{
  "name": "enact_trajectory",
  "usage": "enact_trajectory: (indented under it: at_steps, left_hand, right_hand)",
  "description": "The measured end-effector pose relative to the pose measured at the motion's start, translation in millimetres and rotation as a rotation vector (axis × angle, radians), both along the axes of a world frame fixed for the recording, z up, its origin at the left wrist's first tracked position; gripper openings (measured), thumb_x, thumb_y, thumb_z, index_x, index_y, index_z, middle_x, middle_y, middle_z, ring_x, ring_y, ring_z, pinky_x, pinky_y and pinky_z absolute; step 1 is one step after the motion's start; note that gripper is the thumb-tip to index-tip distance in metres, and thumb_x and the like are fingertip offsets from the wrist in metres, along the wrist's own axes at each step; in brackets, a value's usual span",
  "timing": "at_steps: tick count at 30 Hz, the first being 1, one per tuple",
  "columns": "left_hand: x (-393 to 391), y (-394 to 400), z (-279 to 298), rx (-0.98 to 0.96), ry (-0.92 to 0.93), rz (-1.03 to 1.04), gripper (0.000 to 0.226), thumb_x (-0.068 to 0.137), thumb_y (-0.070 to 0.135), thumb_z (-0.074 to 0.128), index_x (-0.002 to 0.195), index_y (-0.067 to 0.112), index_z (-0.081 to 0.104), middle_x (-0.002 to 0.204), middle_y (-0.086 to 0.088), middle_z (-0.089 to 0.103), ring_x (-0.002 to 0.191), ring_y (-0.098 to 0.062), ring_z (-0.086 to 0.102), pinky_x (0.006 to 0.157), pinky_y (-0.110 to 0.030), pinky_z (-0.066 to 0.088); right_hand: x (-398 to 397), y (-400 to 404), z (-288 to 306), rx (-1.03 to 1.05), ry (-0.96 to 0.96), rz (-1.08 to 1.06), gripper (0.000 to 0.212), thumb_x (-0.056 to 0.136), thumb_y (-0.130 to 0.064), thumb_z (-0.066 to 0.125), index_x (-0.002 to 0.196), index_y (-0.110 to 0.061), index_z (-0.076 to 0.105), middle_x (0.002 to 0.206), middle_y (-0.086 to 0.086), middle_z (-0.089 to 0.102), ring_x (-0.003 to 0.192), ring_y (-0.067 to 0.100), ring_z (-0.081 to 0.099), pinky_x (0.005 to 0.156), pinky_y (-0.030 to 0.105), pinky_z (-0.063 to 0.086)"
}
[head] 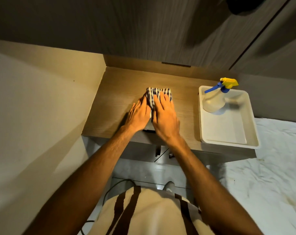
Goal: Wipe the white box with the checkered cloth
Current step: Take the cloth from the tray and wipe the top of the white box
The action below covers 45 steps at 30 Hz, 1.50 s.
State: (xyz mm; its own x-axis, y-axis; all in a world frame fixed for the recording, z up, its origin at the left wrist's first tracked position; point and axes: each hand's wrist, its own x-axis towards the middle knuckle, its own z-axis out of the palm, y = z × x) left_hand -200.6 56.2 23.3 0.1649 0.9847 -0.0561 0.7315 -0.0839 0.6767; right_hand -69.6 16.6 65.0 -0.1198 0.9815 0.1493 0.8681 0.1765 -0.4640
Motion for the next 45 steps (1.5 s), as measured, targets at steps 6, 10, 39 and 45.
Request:
enact_trajectory:
  at_steps: [6, 10, 39, 45]
  left_hand:
    - [7, -4, 5, -0.014, 0.037, 0.070, 0.058, 0.108, 0.034, 0.018, 0.164, 0.022, 0.009, 0.166, -0.011, 0.035, 0.151, -0.026, 0.037, 0.125, -0.057, 0.025]
    - [6, -6, 5, -0.001, 0.048, 0.051, 0.063, 0.108, 0.028, 0.034, 0.164, 0.021, 0.006, 0.165, -0.013, 0.037, 0.150, -0.030, 0.038, 0.125, -0.060, 0.024]
    - [9, -5, 11, -0.069, 0.099, 0.038, 0.078, 0.103, 0.042, 0.047, 0.164, 0.022, 0.002, 0.166, -0.013, 0.033, 0.155, -0.032, 0.027, 0.127, -0.060, 0.010]
    - [10, -2, 13, -0.065, 0.119, 0.071, 0.054, 0.108, 0.035, 0.023, 0.159, 0.017, 0.027, 0.160, -0.016, 0.042, 0.149, -0.033, 0.038, 0.127, -0.059, 0.017]
  right_hand:
    - [9, 26, -5, -0.022, 0.131, -0.122, 0.052, 0.106, -0.026, 0.041, 0.156, -0.016, 0.037, 0.167, 0.009, 0.033, 0.158, 0.030, 0.022, 0.126, 0.047, 0.032]
    - [0, -35, -12, -0.008, 0.135, -0.143, 0.056, 0.105, -0.023, 0.044, 0.159, -0.016, 0.030, 0.171, 0.008, 0.022, 0.161, 0.026, 0.012, 0.129, 0.044, 0.023]
    - [10, -44, -6, 0.000, 0.110, -0.061, 0.059, 0.101, -0.029, 0.037, 0.157, -0.014, 0.035, 0.168, 0.009, 0.032, 0.159, 0.026, 0.020, 0.128, 0.037, 0.023]
    - [17, 20, 9, 0.000, 0.087, 0.057, 0.057, 0.100, -0.039, 0.030, 0.146, -0.012, 0.051, 0.151, 0.013, 0.053, 0.142, 0.031, 0.046, 0.119, 0.047, 0.041]
